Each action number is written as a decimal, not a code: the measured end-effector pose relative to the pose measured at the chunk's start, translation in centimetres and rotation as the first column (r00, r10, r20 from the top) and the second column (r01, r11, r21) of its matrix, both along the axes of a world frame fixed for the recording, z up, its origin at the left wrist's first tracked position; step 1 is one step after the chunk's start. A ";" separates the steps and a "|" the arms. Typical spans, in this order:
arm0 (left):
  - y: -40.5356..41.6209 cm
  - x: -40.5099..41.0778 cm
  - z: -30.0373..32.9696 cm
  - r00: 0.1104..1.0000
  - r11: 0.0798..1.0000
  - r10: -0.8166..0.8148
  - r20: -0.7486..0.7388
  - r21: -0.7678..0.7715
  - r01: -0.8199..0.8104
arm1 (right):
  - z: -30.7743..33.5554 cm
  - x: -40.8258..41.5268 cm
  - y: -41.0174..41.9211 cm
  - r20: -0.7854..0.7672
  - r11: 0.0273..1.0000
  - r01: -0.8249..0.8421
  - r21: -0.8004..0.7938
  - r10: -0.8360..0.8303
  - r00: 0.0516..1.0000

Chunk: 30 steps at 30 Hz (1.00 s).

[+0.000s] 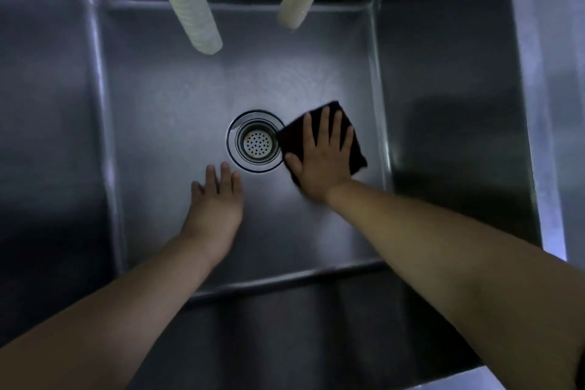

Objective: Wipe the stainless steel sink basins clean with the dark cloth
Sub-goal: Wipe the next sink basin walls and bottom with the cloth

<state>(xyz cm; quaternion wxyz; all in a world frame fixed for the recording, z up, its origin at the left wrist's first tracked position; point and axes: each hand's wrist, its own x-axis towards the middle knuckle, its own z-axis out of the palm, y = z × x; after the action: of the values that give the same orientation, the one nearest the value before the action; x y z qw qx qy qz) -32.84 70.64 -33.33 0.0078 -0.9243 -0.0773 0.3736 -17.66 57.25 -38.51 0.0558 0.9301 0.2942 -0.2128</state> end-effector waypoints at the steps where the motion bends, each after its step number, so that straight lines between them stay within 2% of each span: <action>1: 0.0 0.0 -0.1 1.000 1.000 0.000 -0.005 0.002 0.000 | -0.1 1.8 1.1 0.016 1.000 0.003 0.000 -0.003 1.000; 6: 0.3 -0.1 -0.7 1.000 1.000 0.004 -0.009 -0.015 -0.005 | -0.4 11.0 3.0 0.109 0.999 0.035 -0.012 -0.034 0.993; 9: 0.3 -0.4 -0.7 1.000 1.000 0.011 -0.014 -0.026 -0.012 | -0.3 11.9 1.1 0.113 0.999 0.037 -0.040 -0.032 0.993; 12: 0.4 -0.5 -0.5 1.000 0.999 0.018 -0.017 -0.036 -0.019 | 0.3 8.6 -2.2 0.073 0.999 -0.012 -0.033 0.015 0.997; 15: 0.5 -0.6 -0.3 1.000 0.999 0.001 -0.007 -0.042 -0.001 | 0.9 3.5 -6.1 -0.029 0.998 0.016 -0.064 -0.018 0.999; 19: 0.6 -0.7 0.0 1.000 0.999 -0.008 0.002 -0.046 0.008 | 1.2 -4.2 -9.1 -0.103 0.957 0.214 -0.197 -0.237 0.966; 22: 0.6 -0.5 0.1 1.000 0.999 -0.002 -0.009 -0.054 0.002 | 1.0 -8.6 -9.2 -0.176 0.867 0.406 -0.289 -0.465 0.867; 24: 0.6 -0.4 0.1 1.000 0.998 0.004 -0.008 -0.060 -0.004 | 0.8 -10.7 -8.7 -0.224 0.820 0.468 -0.331 -0.550 0.805; 28: 0.9 -0.4 -0.1 1.000 0.997 0.009 -0.023 -0.082 -0.011 | 0.8 -12.4 -7.7 -0.272 0.814 0.458 -0.356 -0.559 0.783; 30: 1.1 -0.5 -0.1 0.999 0.995 0.005 -0.038 -0.096 -0.009 | 0.9 -12.3 -7.1 -0.274 0.838 0.426 -0.342 -0.522 0.808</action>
<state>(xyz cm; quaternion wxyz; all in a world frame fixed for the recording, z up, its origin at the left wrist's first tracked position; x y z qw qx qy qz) -33.31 71.78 -33.44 -0.0366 -0.9162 -0.0625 0.3941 -29.97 50.12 -37.57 0.0695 0.9037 0.0246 -0.4219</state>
